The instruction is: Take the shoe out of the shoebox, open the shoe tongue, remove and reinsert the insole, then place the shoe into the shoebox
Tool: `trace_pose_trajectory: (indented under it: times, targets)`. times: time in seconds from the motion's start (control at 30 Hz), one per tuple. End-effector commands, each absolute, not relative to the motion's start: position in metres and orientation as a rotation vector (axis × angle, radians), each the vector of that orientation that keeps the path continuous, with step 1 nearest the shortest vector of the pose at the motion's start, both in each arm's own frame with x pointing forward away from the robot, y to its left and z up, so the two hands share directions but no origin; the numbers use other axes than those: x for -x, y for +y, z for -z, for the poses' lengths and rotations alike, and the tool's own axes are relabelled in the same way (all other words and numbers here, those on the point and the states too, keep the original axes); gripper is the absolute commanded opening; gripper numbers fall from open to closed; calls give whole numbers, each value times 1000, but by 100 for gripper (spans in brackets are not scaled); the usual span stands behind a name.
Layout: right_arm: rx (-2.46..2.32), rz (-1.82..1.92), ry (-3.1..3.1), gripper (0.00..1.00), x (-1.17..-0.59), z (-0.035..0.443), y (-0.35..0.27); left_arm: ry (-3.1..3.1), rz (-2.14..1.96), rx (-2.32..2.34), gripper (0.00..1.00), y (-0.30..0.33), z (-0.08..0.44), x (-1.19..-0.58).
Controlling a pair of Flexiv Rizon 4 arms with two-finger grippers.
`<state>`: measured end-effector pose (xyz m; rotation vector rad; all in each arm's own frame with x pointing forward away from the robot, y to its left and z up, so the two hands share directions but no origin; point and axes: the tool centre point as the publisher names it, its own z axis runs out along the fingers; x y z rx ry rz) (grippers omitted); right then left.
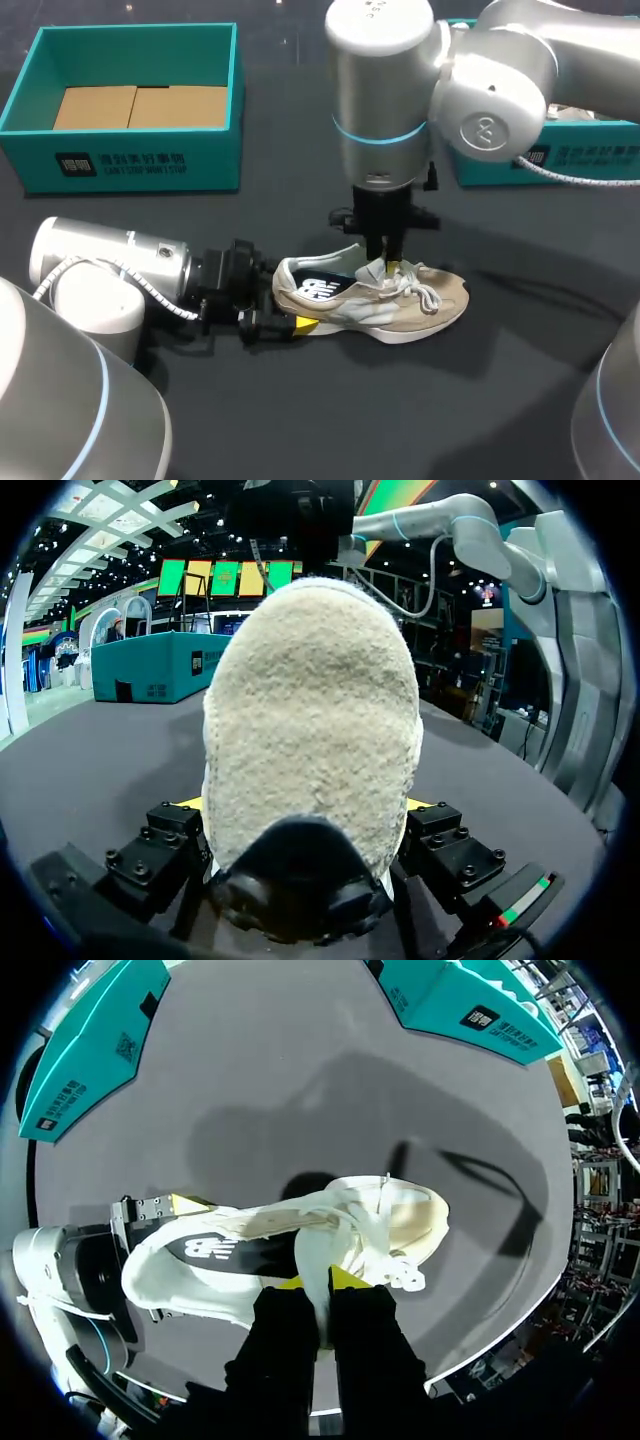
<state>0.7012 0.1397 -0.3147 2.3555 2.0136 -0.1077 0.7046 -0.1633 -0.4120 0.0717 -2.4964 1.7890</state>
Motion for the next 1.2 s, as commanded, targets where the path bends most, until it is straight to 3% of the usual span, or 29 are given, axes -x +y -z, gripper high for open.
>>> trace_pose_trajectory:
  times: [0.03,0.43,1.2]
  targets:
    - [-2363,91,2020,0,-700,316,137,-2499,-1788,-75,0,-165,418,-700]
    - [-2335,-251,2392,0,-703,302,89,-2499,-1788,-75,0,-165,418,-700]
    - [-2214,-407,2605,0,-705,310,64,-2499,-1788,-75,0,-165,418,-700]
